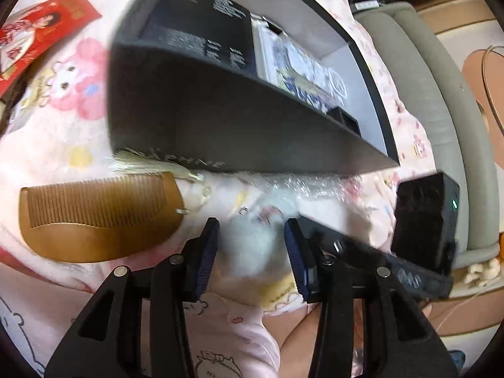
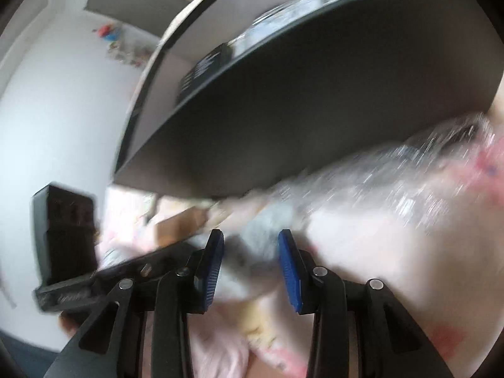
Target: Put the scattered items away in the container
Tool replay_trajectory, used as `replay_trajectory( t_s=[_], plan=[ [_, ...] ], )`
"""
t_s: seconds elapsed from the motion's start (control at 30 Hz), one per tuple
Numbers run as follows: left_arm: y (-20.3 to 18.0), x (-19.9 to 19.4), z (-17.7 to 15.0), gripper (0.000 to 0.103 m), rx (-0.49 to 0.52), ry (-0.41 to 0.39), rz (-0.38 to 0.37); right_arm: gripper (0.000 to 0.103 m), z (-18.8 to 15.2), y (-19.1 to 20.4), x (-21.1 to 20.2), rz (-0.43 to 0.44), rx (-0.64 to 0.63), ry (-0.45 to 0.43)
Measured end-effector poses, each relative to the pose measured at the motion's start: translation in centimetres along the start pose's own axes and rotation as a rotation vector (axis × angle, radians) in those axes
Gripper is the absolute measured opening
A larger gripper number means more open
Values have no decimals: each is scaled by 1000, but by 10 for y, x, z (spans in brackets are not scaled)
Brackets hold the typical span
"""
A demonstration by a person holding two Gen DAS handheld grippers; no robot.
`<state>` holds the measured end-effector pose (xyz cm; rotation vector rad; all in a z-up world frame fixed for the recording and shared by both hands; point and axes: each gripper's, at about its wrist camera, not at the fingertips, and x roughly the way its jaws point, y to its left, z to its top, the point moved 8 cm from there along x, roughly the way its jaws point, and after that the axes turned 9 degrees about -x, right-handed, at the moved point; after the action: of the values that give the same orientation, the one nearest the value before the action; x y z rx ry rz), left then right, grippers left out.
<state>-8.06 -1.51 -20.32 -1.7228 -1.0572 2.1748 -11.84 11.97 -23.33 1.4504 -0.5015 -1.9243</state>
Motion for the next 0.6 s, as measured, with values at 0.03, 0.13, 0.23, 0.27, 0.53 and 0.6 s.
replay_trajectory(
  t_s=[0.03, 0.13, 0.23, 0.27, 0.53, 0.6],
  plan=[
    [1, -1, 1, 40, -5, -5, 6, 33, -1, 3, -2, -3, -12, -2],
    [3, -3, 1, 40, -10, -21, 47, 33, 0, 2, -2, -29, -4, -19],
    [2, -6, -6, 42, 4, 6, 82, 33, 8, -3, 2, -44, 27, -34],
    [4, -4, -8, 42, 12, 14, 121, 33, 10, -4, 2, -49, 33, -41],
    [4, 11, -14, 26, 84, 38, 197, 36, 10, -13, 20, -96, 58, -14],
    [5, 11, -12, 19, 93, 20, 218, 36, 8, -8, 19, -61, 49, -6]
  ],
)
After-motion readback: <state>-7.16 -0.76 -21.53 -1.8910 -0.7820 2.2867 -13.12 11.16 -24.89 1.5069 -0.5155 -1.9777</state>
